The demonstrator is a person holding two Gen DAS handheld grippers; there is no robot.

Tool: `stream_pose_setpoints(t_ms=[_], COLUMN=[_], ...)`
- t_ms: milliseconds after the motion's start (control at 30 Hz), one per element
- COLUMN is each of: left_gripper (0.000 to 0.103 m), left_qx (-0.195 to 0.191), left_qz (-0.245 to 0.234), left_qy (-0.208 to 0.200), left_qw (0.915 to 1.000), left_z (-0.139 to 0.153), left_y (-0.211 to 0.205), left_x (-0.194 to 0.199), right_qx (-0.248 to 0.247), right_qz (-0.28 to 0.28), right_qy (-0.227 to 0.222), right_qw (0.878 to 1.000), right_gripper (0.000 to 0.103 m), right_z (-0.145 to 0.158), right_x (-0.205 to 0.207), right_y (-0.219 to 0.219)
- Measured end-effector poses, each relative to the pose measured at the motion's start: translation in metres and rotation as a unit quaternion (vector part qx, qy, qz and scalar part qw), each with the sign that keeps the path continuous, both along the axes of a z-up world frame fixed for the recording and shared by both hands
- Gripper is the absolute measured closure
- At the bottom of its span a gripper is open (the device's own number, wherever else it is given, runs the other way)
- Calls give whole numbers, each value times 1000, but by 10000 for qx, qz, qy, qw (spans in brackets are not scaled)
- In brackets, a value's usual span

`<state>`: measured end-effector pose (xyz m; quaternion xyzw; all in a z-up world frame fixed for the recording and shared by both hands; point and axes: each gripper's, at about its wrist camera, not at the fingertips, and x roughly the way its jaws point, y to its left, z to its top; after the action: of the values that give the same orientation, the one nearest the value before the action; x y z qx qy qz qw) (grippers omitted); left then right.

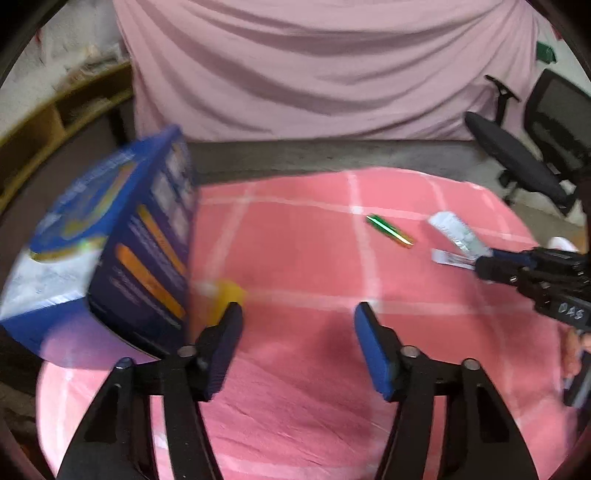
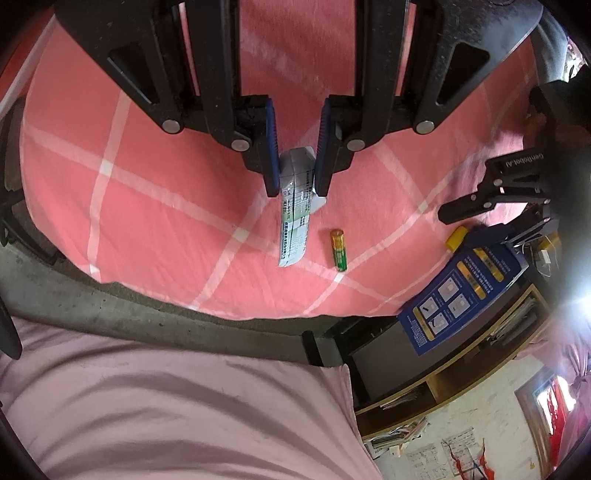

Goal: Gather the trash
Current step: 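Lift the blister strip with the right gripper while the left grasps the yellow cylinder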

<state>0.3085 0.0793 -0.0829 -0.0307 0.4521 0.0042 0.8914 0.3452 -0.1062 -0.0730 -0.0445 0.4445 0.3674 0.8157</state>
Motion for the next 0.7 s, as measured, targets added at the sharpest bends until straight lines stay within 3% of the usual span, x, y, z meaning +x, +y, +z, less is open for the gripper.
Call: stream_pose_setpoints(t_ms=[167, 267, 533, 700], left_gripper=[51, 50, 49, 49], left_qx=[-121, 78, 273, 97], left_qz=[165, 433, 680, 917], left_qy=[-373, -644, -78, -147], left_qw=[9991, 9970, 9973, 9956], left_z=[9, 17, -1, -1], left_y=[8, 11, 11, 18], left_x=[-12, -22, 0, -1], right_qx=[34, 7, 94, 155], right_qz=[230, 333, 380, 368], right_qy=[194, 249, 262, 332], right_qw=[9995, 9991, 9989, 9986], right_gripper=[66, 63, 62, 62], right_z=[-2, -6, -4, -5], right_x=[-17, -22, -21, -18], right_y=[-5, 0, 1, -1])
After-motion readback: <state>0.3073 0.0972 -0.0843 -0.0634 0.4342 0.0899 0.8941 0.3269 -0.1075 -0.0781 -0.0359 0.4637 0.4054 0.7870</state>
